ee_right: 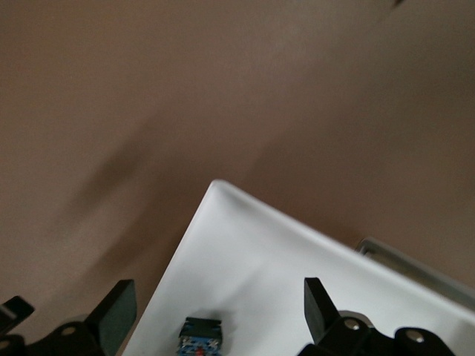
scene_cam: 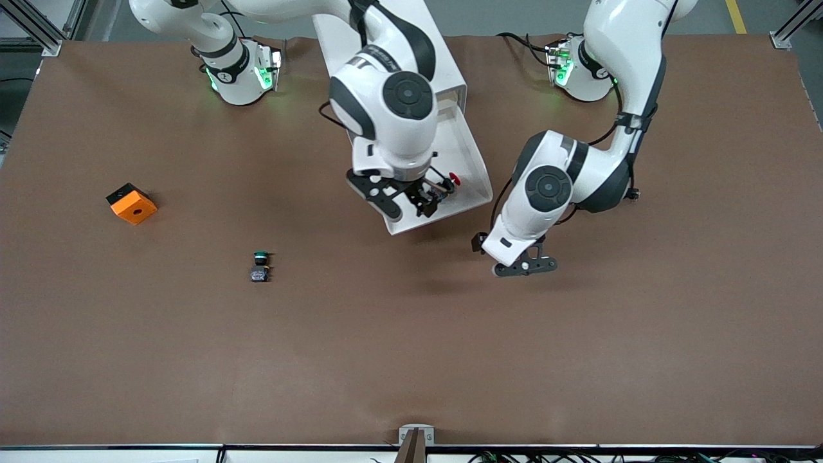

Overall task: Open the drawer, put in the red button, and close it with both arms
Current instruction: 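Lift the right gripper out while the left gripper reaches the drawer front, then push the drawer closed with the left gripper while the right gripper retracts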

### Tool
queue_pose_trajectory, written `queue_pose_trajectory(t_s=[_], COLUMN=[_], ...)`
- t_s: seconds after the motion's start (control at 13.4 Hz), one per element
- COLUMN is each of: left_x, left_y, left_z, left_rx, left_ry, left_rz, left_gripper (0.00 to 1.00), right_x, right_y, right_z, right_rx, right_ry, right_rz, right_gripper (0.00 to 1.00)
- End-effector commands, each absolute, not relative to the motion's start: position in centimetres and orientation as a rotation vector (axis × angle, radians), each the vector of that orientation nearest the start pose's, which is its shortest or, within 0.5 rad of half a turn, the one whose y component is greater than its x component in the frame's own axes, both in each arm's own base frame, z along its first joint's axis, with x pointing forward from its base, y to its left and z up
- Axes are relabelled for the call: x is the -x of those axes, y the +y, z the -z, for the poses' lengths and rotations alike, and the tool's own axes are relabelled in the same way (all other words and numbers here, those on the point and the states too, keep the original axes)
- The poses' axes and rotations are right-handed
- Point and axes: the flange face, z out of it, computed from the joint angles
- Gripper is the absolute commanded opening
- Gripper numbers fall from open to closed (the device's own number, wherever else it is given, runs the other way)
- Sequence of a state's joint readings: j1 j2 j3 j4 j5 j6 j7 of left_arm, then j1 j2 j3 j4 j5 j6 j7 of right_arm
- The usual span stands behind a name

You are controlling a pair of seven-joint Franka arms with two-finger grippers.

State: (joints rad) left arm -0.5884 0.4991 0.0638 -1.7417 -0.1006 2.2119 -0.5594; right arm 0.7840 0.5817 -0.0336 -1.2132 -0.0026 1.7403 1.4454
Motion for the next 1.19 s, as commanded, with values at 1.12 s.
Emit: queue_pose_trajectory(t_s=[1.12], left_x=[-45.7], left_y=[-45.5], left_z=[-27.8], left_rx=[3.128], left_ry=[-0.34], left_rz=[-0.526], left_gripper=[1.0], right_x=[-60.4], right_y=[3.7], right_z=[-60.2], right_rx=[3.14], right_ry=[-0.089], right_rz=[-0.272], right_gripper=[1.0])
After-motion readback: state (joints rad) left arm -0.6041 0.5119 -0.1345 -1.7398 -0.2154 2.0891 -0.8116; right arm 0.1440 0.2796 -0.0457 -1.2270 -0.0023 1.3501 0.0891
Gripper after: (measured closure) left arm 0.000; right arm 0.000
